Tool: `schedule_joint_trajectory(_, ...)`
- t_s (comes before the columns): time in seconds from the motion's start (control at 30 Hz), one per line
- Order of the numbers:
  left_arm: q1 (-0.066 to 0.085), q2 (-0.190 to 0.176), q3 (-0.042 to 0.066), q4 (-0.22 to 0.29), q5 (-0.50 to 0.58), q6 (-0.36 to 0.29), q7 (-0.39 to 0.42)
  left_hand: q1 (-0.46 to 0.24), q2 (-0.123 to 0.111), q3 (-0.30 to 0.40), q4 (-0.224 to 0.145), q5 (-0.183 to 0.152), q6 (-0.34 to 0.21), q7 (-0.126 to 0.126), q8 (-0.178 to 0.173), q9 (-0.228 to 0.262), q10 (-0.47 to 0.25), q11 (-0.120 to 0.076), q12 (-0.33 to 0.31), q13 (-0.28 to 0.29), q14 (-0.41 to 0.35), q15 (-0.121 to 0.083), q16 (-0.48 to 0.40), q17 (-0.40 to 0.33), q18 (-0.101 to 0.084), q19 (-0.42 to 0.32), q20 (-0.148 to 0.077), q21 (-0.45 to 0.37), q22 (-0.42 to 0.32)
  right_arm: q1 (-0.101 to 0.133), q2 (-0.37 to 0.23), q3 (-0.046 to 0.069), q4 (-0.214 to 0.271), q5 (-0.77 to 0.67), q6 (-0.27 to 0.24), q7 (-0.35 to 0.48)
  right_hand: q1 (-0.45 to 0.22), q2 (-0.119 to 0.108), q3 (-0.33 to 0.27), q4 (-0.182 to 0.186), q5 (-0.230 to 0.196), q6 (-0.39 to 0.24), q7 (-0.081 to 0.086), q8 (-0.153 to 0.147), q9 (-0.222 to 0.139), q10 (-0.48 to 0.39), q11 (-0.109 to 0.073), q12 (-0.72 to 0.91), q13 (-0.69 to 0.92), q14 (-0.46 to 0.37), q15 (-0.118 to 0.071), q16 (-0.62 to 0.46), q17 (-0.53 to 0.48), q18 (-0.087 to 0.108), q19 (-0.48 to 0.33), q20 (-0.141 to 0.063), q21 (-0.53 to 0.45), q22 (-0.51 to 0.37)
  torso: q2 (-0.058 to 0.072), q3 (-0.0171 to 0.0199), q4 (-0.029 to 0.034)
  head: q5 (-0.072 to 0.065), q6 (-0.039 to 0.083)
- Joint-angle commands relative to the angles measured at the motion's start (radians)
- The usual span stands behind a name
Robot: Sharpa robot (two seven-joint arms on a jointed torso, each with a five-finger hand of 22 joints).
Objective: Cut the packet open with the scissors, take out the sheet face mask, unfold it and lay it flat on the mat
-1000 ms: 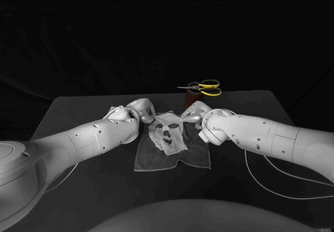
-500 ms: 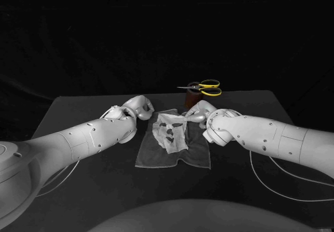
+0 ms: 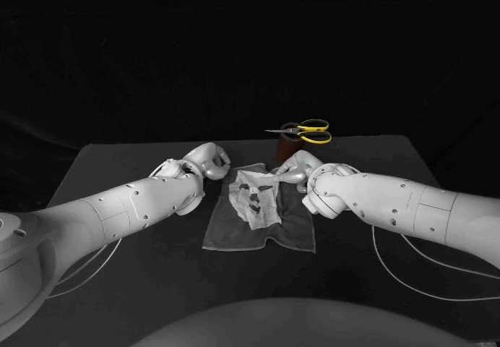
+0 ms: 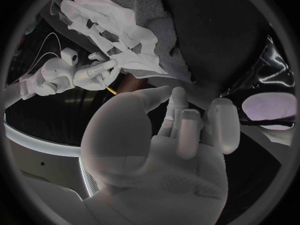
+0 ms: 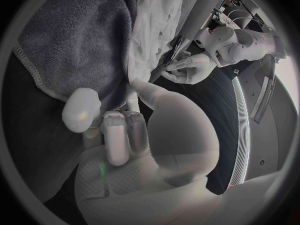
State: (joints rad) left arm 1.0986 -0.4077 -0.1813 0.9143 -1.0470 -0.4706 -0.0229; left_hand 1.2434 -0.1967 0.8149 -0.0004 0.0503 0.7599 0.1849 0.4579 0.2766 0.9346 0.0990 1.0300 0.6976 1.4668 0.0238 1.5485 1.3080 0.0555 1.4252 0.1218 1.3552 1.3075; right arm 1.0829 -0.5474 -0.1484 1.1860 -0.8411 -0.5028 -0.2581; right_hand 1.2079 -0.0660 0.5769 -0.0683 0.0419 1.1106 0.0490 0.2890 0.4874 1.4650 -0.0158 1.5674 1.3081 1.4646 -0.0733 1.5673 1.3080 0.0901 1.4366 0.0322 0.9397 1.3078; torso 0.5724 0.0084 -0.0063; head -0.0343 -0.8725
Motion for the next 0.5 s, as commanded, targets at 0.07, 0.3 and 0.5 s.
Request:
schedule_joint_trajectory(0.07,0.001,-0.025,0.007,0.042,0.042,0.03,0.077,0.01,-0.016,-0.018,-0.011,-0.001,0.009,-0.023,0.003,-0.001,-0.013,-0.018,-0.003,-0.011,0.071,-0.007,-0.009,0.192,0.018,-0.02,-0.009,-0.019,0.06,0.0,0.002,0.0,-0.003,0.036,0.012,0.047,-0.061,-0.021,-0.022,0.021,0.005,-0.098,0.041,-0.044,0.032,0.1,0.025,-0.018,0.25,0.106,0.012,0.004,0.263,0.022,-0.036,0.005,-0.111,0.107,0.0,0.0005,0.0,-0.001,0.0)
schedule_joint_trajectory(0.3,0.001,-0.096,0.035,0.122,0.043,0.018,0.154,-0.005,-0.056,-0.127,-0.006,-0.001,-0.011,-0.025,-0.021,-0.018,-0.046,-0.017,-0.016,-0.041,0.014,-0.008,-0.055,0.097,0.04,-0.09,-0.012,-0.111,-0.014,-0.003,-0.03,-0.001,0.028,0.079,0.009,0.208,-0.089,-0.07,-0.104,0.031,0.006,-0.276,0.103,-0.143,-0.011,0.081,0.08,-0.072,0.22,0.106,0.067,0.004,0.263,0.026,-0.083,0.042,-0.219,0.085,-0.002,0.0023,0.0005,-0.001,0.0)
schedule_joint_trajectory(0.5,0.002,-0.18,0.059,0.208,0.037,-0.002,0.22,0.032,-0.047,-0.183,0.0,-0.001,-0.003,-0.016,-0.026,-0.034,-0.177,-0.001,-0.169,-0.17,-0.297,0.01,-0.278,-0.282,0.123,-0.397,0.004,-0.511,-0.316,-0.009,-0.095,-0.002,0.095,0.078,-0.018,0.348,-0.065,-0.063,-0.155,0.028,0.006,-0.314,0.118,-0.153,-0.019,-0.045,0.099,-0.326,0.079,0.015,0.088,-0.099,0.085,0.075,-0.241,0.069,-0.589,0.003,-0.006,0.0031,0.0013,-0.001,0.0)
